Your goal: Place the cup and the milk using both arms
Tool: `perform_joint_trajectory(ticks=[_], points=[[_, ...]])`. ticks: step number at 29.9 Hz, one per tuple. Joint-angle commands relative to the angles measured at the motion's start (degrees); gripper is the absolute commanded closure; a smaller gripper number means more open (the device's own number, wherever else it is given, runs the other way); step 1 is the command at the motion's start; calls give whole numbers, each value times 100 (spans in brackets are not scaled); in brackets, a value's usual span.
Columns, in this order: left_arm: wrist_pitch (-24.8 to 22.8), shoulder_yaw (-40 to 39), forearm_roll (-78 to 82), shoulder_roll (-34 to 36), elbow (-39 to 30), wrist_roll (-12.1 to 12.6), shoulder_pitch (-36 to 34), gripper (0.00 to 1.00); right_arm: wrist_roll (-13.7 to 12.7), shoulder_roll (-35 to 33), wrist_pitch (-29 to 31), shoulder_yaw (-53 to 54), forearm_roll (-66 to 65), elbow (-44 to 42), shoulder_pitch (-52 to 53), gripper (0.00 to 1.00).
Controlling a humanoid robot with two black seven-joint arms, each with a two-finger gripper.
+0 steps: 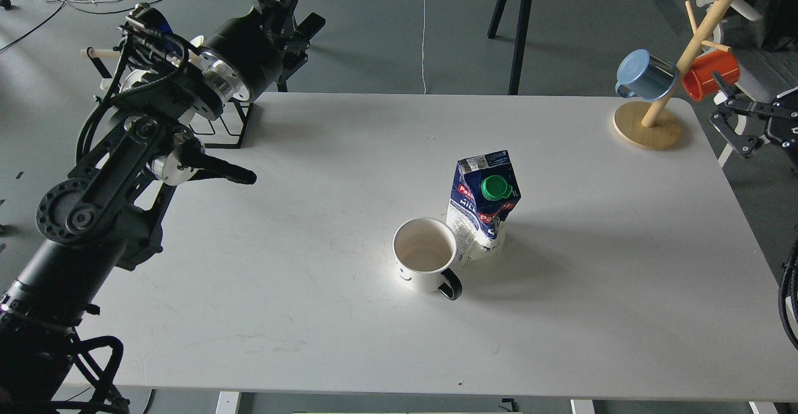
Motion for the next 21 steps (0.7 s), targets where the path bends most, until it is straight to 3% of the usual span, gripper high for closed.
perform_joint_trajectory(ticks=[1,4,5,8,11,17,21], points=[[162,-134,-38,-9,30,-1,-14,0,0,217,0,-411,-27,-358,721,0],[320,-143,-186,-26,47,-1,-14,0,0,542,0,-737,-27,-665,1153,0],[347,-152,-335,-61,91,-1,-14,0,-101,709,-283,-851,-27,-832,1233,0],[461,-222,-801,-131,161,-10,-14,0,-680,1463,-1329,-949,-27,-1438,1514,0],[514,-459,-1083,-175,223,-10,4,0,-1138,2115,-1684,-940,-71,-1957,1603,0],[505,-741,-1627,-299,460,-19,-5,0,-1174,2319,-1649,-896,-221,-2003,1647,0],[505,-750,-1874,-316,478,-19,13,0,-1165,2424,-1280,-826,-317,-2020,1664,0]])
